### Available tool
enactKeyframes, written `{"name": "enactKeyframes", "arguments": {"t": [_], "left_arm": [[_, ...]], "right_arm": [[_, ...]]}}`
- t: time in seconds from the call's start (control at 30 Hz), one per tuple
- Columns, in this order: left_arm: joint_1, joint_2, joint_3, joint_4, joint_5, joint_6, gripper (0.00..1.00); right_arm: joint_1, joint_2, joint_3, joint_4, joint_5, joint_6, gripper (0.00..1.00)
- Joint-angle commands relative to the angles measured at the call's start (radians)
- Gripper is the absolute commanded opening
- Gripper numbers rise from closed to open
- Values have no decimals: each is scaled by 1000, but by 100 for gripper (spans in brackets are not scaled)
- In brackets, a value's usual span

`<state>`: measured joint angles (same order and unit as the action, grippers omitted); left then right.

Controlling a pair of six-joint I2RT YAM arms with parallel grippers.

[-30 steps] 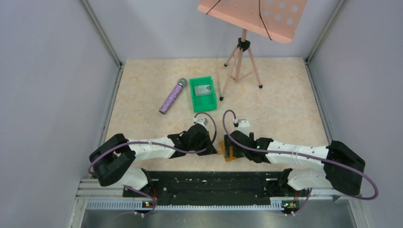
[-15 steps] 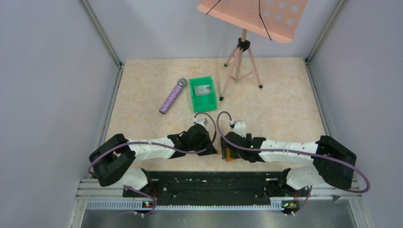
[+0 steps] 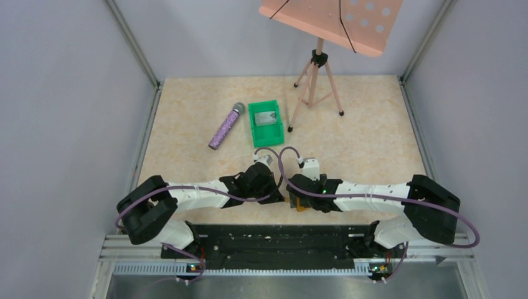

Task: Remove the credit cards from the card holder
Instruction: Open the card holder at the center of the board.

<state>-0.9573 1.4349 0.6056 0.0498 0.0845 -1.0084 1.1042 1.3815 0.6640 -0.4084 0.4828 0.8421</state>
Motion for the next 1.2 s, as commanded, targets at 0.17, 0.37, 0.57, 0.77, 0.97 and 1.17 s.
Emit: {"name": "enactKeyframes", "arguments": {"t": [0.17,0.37,0.57,0.77,0.97,1.17], "left_arm": [[2,-38,-3,3,-23,9,0],[3,-24,-4,4,-18,7,0],[2,-32,-3,-6,-26,10,0],[2,-33,-1,-16,-39,11,0],[2,-42,3,-39,-72,16,0],[2,-65,11,-90,-114,33,0]], "right_arm": [[12,-84,15,-42,86,18,75],[-1,-143,11,-68,103,7,71],[-44,-209,-8,-116,107,10,70],[-123,-337,-32,-192,94,4,67],[-226,-390,-99,-183,28,16,60],[-270,-404,-78,-202,-7,18,56]]}}
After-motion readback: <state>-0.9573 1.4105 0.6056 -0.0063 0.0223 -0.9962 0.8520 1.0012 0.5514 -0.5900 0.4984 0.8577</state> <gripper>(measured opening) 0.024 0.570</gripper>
